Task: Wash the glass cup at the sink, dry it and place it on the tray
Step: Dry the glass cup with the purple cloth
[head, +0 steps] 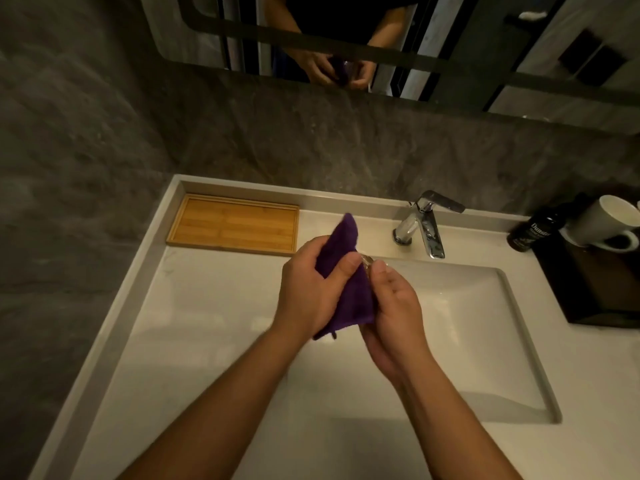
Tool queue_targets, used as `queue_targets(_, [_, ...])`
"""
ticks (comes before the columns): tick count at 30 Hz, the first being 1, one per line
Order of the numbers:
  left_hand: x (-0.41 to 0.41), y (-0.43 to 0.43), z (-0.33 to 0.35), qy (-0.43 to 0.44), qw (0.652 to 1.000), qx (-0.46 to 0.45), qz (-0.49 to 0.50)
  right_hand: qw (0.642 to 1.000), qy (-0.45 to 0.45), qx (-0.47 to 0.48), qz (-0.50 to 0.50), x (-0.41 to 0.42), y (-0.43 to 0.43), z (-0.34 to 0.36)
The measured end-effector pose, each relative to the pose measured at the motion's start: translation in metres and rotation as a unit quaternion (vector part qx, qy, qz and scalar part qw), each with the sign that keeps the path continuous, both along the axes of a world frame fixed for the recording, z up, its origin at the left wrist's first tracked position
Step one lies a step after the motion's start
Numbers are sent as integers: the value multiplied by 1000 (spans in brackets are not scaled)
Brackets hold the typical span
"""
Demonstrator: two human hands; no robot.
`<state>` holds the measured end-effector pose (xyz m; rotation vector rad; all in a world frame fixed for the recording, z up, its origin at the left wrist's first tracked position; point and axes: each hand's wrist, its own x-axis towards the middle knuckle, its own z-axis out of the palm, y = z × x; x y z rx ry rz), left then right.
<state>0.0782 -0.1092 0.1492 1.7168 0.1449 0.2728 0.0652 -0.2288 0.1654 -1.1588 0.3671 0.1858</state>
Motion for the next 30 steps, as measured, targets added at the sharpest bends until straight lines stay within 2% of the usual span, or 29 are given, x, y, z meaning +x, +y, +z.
queue_targets(3, [-20,-30,-1,20,977,-148,156,997,10,58,-51,-10,21,-2])
queue_targets(5, [-23,-30,-3,30,973,-146,175,997,29,56,-44,-11,22,-5])
queue_targets(6, [-19,-22,-6,24,983,-109,147,998,34,50,-35,-9,18,-6])
queue_targets(8, [-6,2,-8,11,999,-18,25,999,31,30,1,-3,5,-5])
queue_targets(10, [4,19,-4,25,994,50,-98,999,26,7,48,3,-6,-2])
queue_targets(11, [6,21,-3,33,991,57,-120,998,25,3,53,5,-7,-1])
queue_targets(12, [6,19,-4,31,993,47,-102,999,23,7,41,6,-5,-2])
queue_targets(14, [0,4,-6,5,1000,-18,18,999,11,32,-5,4,7,-4])
queue_targets(16, [-11,-20,-8,24,976,-137,168,997,19,57,-41,-1,20,-7])
queue_targets(18, [-20,-33,-9,58,952,-194,231,996,40,69,-41,-7,26,-10])
queue_targets(20, [-18,-24,-15,60,972,-140,182,997,52,52,-21,-6,18,-11])
queue_targets(22, [-6,-3,-17,57,996,-42,53,998,52,12,22,2,1,-11])
queue_targets(24, [5,15,-13,73,995,14,-66,997,50,-3,57,8,-9,-8])
queue_targets(25, [7,17,-12,76,994,12,-82,997,45,-2,65,9,-10,-7])
queue_targets(26, [6,15,-11,67,996,-3,-59,997,37,2,61,9,-7,-7])
queue_targets(28, [-3,-2,-13,42,994,-78,64,999,15,23,25,6,4,-9])
queue_targets(30, [-17,-25,-13,59,963,-182,189,999,17,50,-9,-1,18,-13])
